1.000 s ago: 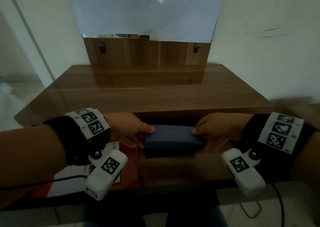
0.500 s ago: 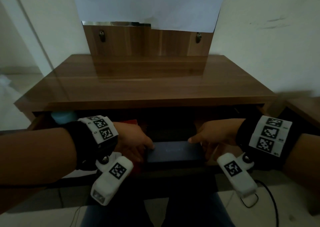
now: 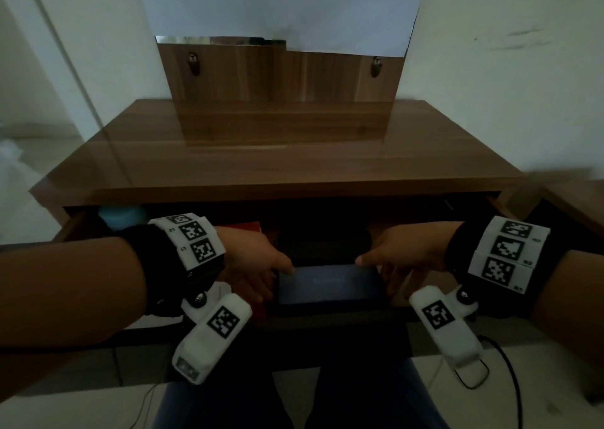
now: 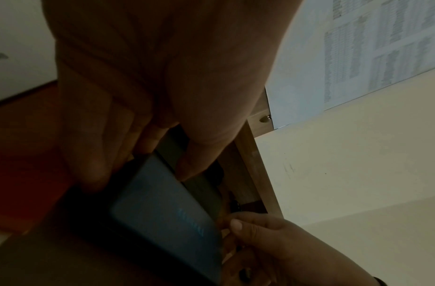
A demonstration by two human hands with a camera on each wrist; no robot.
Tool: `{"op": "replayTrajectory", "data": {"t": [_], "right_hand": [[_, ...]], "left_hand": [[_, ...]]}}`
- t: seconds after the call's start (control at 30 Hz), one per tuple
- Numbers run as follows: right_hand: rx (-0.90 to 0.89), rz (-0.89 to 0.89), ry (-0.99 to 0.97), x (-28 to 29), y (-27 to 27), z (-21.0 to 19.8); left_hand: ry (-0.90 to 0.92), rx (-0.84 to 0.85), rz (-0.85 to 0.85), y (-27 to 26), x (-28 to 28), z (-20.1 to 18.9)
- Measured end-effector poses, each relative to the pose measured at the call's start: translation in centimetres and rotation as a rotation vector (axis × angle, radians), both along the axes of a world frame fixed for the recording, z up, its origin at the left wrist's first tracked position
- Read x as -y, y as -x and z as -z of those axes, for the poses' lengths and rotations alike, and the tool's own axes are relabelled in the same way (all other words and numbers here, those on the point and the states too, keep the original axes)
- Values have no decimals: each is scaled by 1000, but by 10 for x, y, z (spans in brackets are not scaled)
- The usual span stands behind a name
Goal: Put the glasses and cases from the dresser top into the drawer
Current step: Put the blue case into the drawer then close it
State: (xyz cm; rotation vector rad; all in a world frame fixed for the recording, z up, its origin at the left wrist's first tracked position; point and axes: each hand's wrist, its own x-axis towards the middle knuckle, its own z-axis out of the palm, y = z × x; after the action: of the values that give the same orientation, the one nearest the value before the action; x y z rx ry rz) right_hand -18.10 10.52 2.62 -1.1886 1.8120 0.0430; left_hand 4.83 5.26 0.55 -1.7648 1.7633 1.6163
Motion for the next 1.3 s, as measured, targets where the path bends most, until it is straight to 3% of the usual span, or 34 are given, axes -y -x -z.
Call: {"op": "replayTrajectory", "data": {"t": [0.33, 0.63, 1.3], "right_hand": [[59, -42, 127, 1, -9, -25], [224, -343, 74, -19, -34, -12], [251, -328, 120, -15, -42, -2]], "left_hand": [[119, -91, 203, 7, -14, -35], [154, -83, 598, 18, -45, -29], [422, 5, 728, 24, -43, -29]]}}
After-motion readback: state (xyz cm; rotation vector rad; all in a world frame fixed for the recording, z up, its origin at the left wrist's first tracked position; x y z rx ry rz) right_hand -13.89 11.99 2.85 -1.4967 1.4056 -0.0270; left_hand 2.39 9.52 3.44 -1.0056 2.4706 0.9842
